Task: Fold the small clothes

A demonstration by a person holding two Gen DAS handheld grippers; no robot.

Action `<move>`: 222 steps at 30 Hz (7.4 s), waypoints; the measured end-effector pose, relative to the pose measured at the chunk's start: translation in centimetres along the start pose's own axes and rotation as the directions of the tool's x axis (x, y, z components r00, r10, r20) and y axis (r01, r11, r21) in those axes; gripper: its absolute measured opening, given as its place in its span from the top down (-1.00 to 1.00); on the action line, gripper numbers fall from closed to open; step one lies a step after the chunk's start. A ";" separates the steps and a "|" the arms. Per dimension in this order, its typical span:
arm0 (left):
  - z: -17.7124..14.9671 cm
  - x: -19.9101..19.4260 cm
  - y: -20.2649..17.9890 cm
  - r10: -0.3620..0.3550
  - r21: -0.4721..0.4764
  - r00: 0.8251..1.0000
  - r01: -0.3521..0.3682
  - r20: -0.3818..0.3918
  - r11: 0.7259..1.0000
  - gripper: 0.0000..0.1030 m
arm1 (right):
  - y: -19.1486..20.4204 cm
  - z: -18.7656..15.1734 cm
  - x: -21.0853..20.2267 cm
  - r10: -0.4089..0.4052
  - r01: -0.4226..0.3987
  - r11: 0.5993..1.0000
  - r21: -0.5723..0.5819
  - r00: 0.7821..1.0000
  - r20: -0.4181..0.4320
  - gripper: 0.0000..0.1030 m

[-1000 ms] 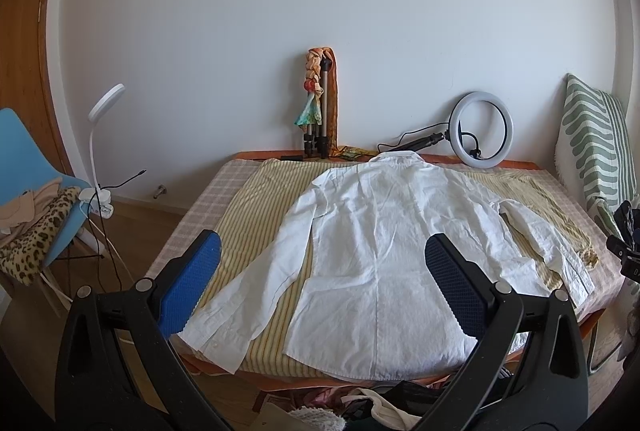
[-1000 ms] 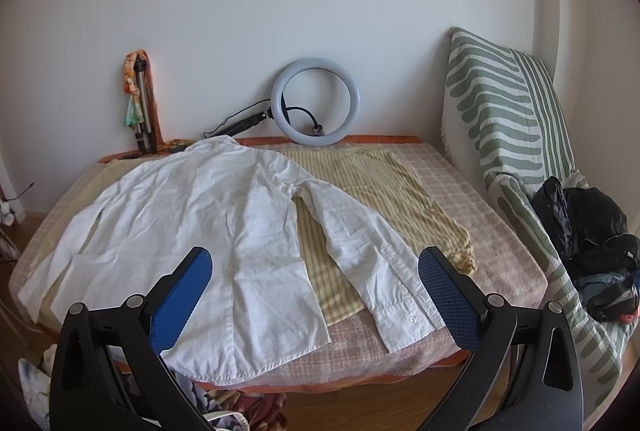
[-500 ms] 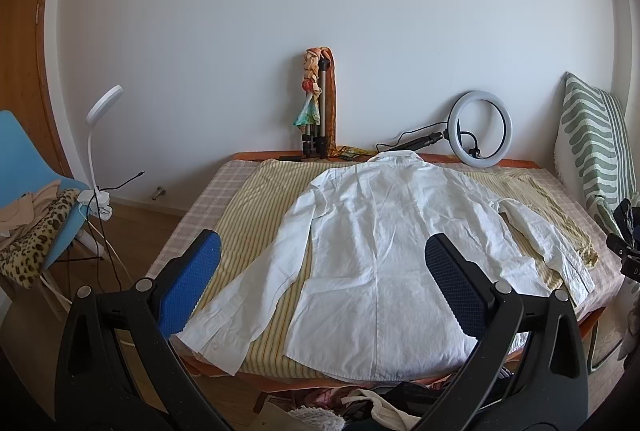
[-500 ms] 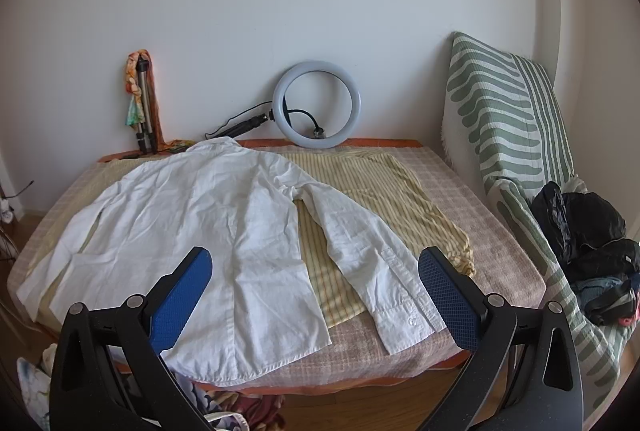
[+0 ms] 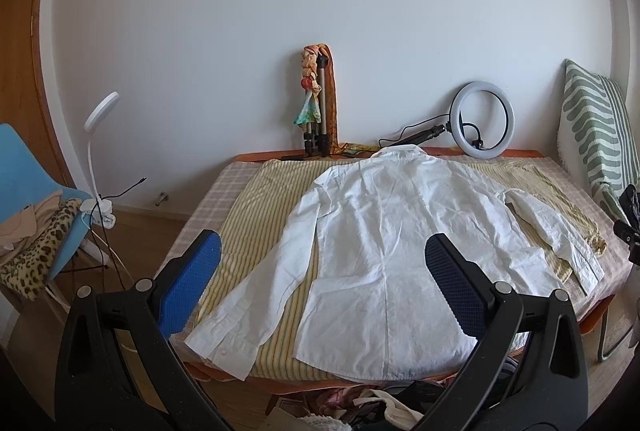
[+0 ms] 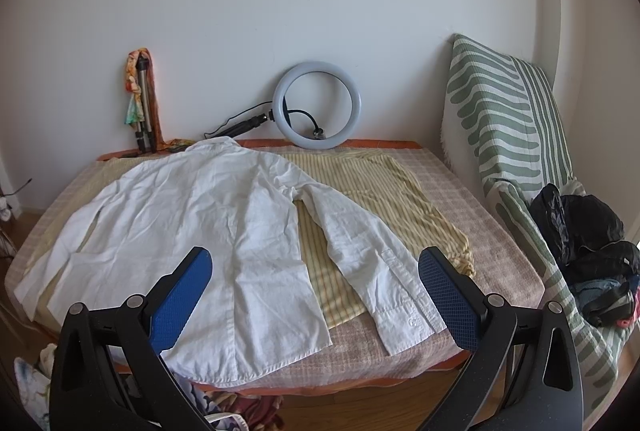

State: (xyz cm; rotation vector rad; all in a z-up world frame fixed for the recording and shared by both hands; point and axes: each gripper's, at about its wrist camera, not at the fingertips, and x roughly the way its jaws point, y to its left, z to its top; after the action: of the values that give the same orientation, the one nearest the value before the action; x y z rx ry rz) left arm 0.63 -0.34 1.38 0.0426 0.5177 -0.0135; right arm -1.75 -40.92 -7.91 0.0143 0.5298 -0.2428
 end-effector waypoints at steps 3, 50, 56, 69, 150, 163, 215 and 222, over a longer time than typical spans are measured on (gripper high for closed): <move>-0.3 1.1 0.7 0.005 0.009 1.000 -0.005 -0.021 1.000 -1.00 | 0.4 0.2 0.3 -0.016 0.016 1.000 -0.014 1.000 -0.012 -0.99; -12.8 21.7 17.5 -0.141 -0.204 0.899 0.059 -0.415 0.977 -0.07 | 15.1 9.2 15.9 0.496 -0.521 0.850 -0.074 0.841 -0.215 -0.99; -14.4 22.3 18.1 -0.170 -0.202 0.885 0.088 -0.433 0.975 -0.01 | 22.8 9.7 17.1 0.601 -0.638 0.767 -0.073 0.753 -0.269 -0.76; -14.4 21.8 18.3 -0.218 -0.184 0.908 0.161 -0.357 0.970 0.99 | 37.0 7.8 22.1 0.670 -0.774 0.633 -0.028 0.566 -0.481 -0.31; -16.4 16.2 9.3 -0.393 -0.252 0.868 0.325 -0.305 0.912 1.00 | 47.3 6.5 33.7 0.254 -0.509 0.768 -0.388 0.799 -0.545 0.96; -13.9 15.1 6.9 -0.369 -0.170 0.899 0.335 -0.237 0.927 0.88 | 38.1 9.3 31.6 0.514 -0.680 0.717 -0.154 0.664 -0.542 0.52; -16.6 14.1 5.4 -0.387 -0.193 0.888 0.346 -0.249 0.918 0.94 | 39.8 -1.4 28.0 0.479 -0.746 0.656 -0.114 0.529 -0.700 -0.29; -15.7 13.5 1.9 -0.379 -0.056 0.890 0.378 -0.254 0.924 0.94 | 40.2 1.4 27.5 0.503 -0.739 0.665 -0.109 0.550 -0.666 -0.30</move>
State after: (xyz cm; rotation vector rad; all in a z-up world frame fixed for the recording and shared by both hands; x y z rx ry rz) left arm 4.60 2.22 -18.86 -0.0641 0.7846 -0.3952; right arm 31.30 -8.17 -22.48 -0.1014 1.1610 0.6374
